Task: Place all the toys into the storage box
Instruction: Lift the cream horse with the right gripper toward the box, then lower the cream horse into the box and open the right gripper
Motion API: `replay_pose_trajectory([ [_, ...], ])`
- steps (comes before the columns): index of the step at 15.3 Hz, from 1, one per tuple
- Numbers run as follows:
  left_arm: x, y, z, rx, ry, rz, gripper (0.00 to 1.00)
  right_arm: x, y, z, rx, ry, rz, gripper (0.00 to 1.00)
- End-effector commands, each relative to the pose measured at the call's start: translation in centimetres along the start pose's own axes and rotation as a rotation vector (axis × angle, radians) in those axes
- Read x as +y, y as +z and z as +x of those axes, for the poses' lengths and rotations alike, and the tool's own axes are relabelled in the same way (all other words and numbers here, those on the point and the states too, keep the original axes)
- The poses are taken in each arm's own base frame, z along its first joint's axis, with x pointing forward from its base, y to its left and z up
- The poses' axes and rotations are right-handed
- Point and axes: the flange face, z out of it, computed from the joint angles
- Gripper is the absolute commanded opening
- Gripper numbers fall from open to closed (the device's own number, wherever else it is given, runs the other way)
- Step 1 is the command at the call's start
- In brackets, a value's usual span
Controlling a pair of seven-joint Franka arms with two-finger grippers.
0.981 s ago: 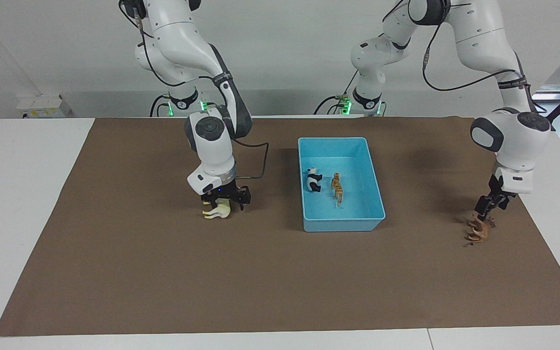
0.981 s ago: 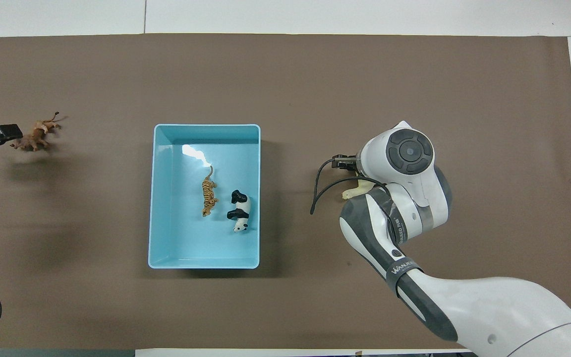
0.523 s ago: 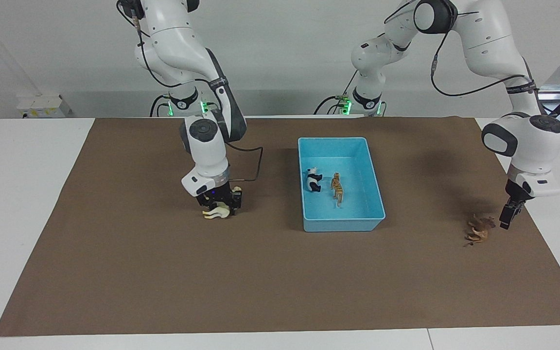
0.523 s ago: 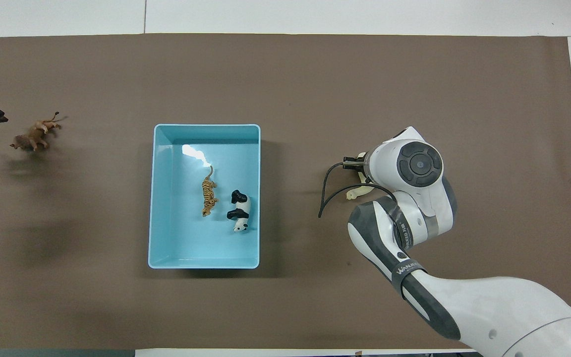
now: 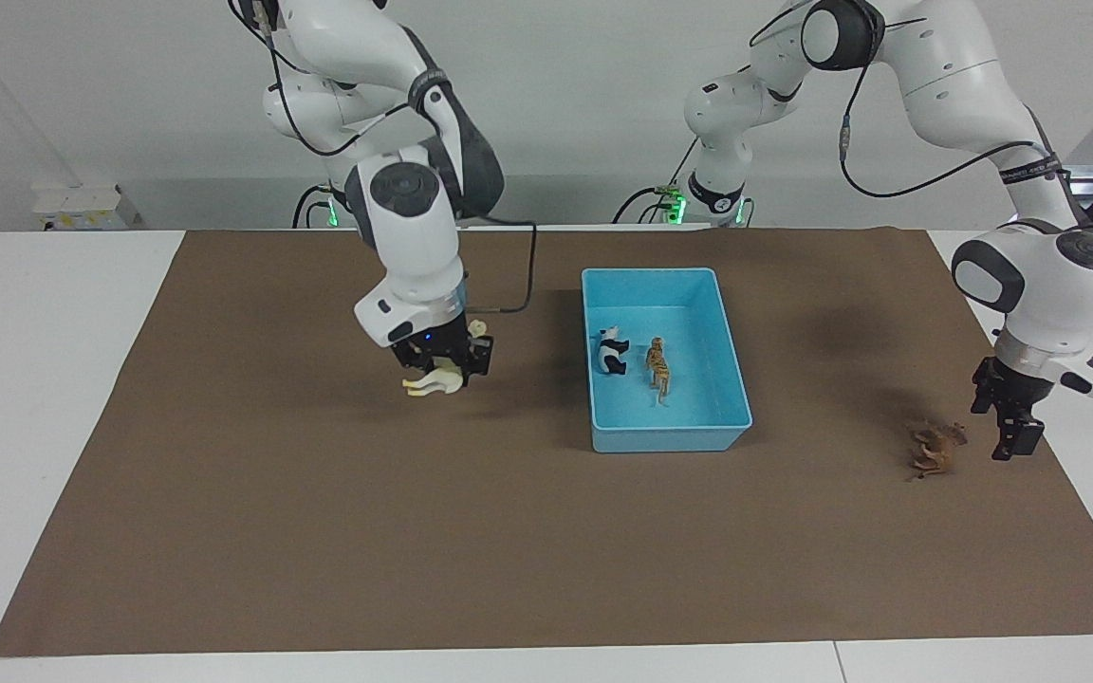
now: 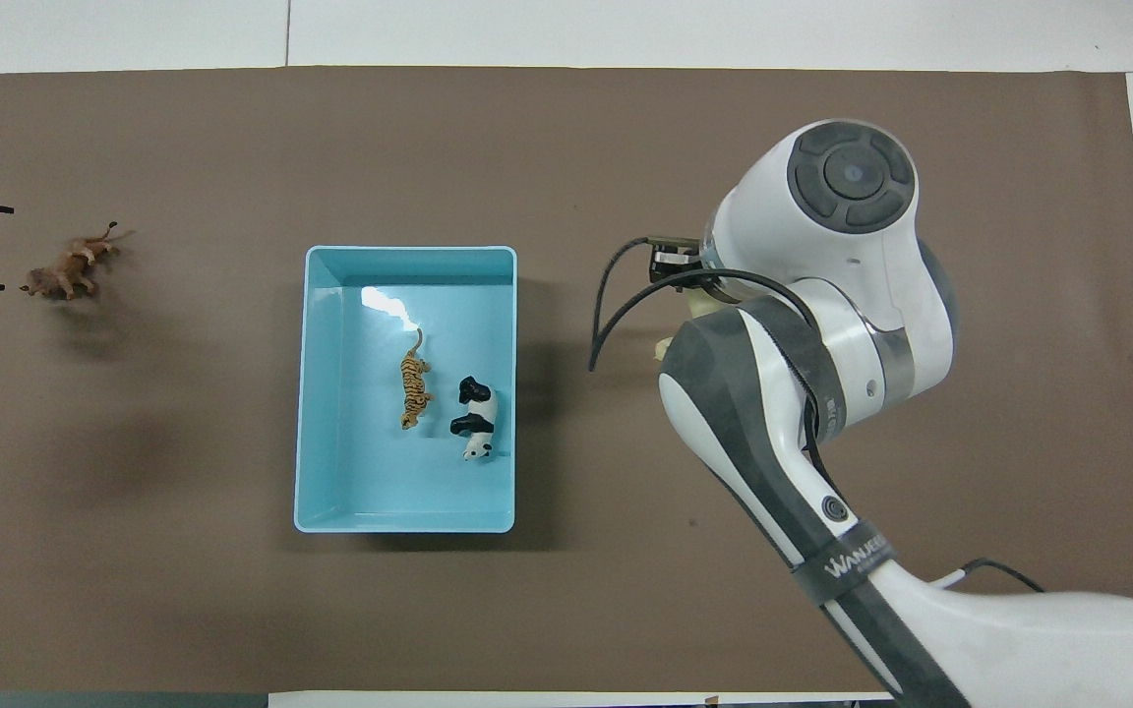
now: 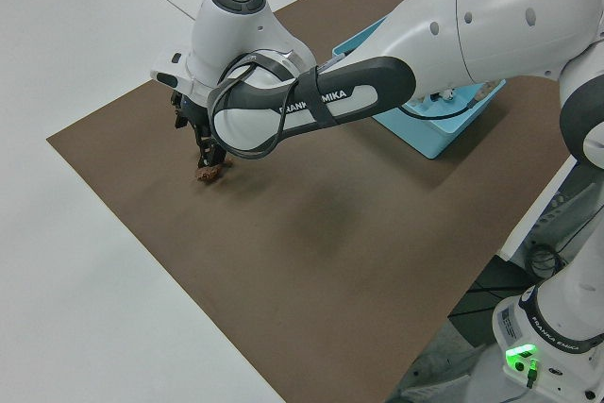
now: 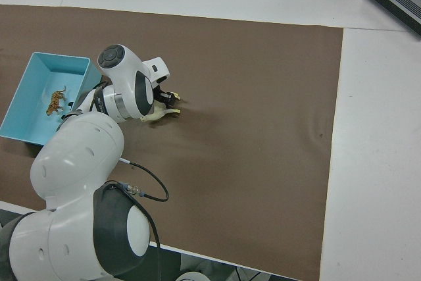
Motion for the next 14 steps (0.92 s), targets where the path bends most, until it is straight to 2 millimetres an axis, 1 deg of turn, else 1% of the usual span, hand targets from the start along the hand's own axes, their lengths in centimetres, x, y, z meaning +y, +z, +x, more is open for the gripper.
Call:
replay_pose_trajectory([
  [1, -0.5, 1.0, 0.5, -0.033, -0.153, 0.024, 1.0, -10.6, -2.4, -3.9, 0.02, 0.176, 0.15, 0.0],
  [2, -0.5, 1.2, 0.4, -0.032, -0.191, 0.026, 1.0, -13.2, -2.5, -5.3, 0.048, 0.231, 0.27, 0.0],
  [3, -0.3, 1.4, -0.1, -0.034, -0.209, 0.024, 1.0, -14.7, -0.6, -7.1, 0.046, 0.245, 0.322, 0.0],
  [4, -0.5, 2.1, -0.2, -0.033, -0.233, 0.026, 1.0, -15.4, 1.5, -8.4, 0.057, 0.242, 0.35, 0.0],
  [5, -0.5, 2.4, -0.4, -0.031, -0.256, 0.021, 1.0, -16.0, 3.3, -9.2, 0.064, 0.244, 0.365, 0.0],
  [6, -0.6, 2.9, -0.7, -0.032, -0.276, 0.019, 1.0, -17.6, 5.1, -10.8, 0.055, 0.23, 0.368, 0.0],
  [7, -0.9, 3.5, -1.0, -0.03, -0.297, 0.013, 1.0, -18.3, 7.5, -11.7, 0.05, 0.219, 0.356, 0.0],
  [8, -0.9, 3.8, -1.4, -0.028, -0.307, 0.003, 1.0, -18.0, 8.3, -11.5, 0.053, 0.222, 0.35, 0.0],
  [9, -1.3, 4.2, -1.4, -0.027, -0.311, 0.006, 1.0, -17.9, 8.5, -11.6, 0.036, 0.248, 0.35, 0.06],
  [10, -1.4, 4.4, -1.3, -0.028, -0.312, 0.009, 1.0, -18.4, 8.2, -12.3, 0.014, 0.29, 0.366, 0.99],
  [11, -1.5, 4.9, -1.3, -0.028, -0.314, 0.011, 1.0, -18.7, 7.8, -12.6, 0.0, 0.349, 0.372, 1.0],
  [12, -1.7, 5.0, -1.3, -0.026, -0.315, 0.007, 1.0, -18.9, 7.1, -12.4, -0.009, 0.412, 0.381, 1.0],
  [14, -2.1, 5.6, -1.8, -0.027, -0.312, 0.005, 1.0, -18.6, 7.1, -12.1, -0.029, 0.448, 0.347, 1.0],
])
